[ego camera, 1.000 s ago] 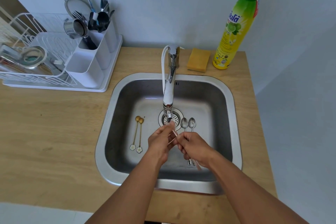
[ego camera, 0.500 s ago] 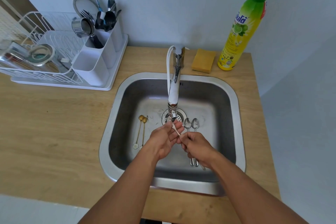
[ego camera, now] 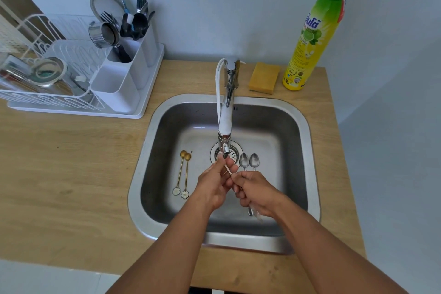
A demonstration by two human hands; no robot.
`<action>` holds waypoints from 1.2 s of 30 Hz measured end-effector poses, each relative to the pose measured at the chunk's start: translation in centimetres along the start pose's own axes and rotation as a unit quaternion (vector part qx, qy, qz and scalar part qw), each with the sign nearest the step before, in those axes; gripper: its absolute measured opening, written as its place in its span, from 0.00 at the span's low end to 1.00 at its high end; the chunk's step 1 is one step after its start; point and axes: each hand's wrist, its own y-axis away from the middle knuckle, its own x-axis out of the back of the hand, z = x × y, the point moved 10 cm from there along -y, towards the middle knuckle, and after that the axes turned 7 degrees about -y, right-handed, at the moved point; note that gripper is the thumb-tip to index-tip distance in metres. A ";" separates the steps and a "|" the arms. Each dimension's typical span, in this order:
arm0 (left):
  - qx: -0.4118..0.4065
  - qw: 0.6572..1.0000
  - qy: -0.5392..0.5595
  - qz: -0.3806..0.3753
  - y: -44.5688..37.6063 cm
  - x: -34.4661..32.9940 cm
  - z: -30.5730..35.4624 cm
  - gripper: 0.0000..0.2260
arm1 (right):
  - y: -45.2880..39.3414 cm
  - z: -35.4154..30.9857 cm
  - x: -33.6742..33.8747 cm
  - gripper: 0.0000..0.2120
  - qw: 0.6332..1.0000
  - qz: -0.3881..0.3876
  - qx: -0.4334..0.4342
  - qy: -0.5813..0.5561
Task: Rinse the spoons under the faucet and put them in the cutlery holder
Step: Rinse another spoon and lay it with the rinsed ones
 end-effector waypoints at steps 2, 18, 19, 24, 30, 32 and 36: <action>0.024 0.999 0.010 -0.021 0.0 -0.3 -0.2 0.12 | 0.3 0.0 -0.4 0.13 0.999 -0.022 -0.019 -0.042; 0.059 0.995 0.079 0.011 0.4 0.6 0.2 0.14 | 0.8 0.9 -0.6 0.09 0.998 -0.053 -0.021 -0.031; 0.069 0.994 0.085 0.000 0.4 0.4 0.1 0.13 | 0.8 1.0 -0.7 0.09 0.997 -0.054 -0.028 -0.041; 0.059 0.988 0.133 -0.049 0.5 -0.7 -0.3 0.12 | 0.7 1.0 -0.8 0.10 0.989 -0.080 -0.065 -0.103; -0.001 1.000 0.027 0.003 0.0 0.1 0.6 0.10 | 0.5 0.5 -0.1 0.11 0.997 -0.050 0.000 -0.052; -0.009 0.999 -0.049 -0.002 0.2 -0.2 0.6 0.12 | 0.2 0.1 0.2 0.11 0.997 -0.034 0.016 -0.066; -0.037 0.991 -0.132 -0.001 0.8 -0.4 1.0 0.13 | 0.0 -0.5 0.1 0.12 0.997 -0.026 0.026 -0.074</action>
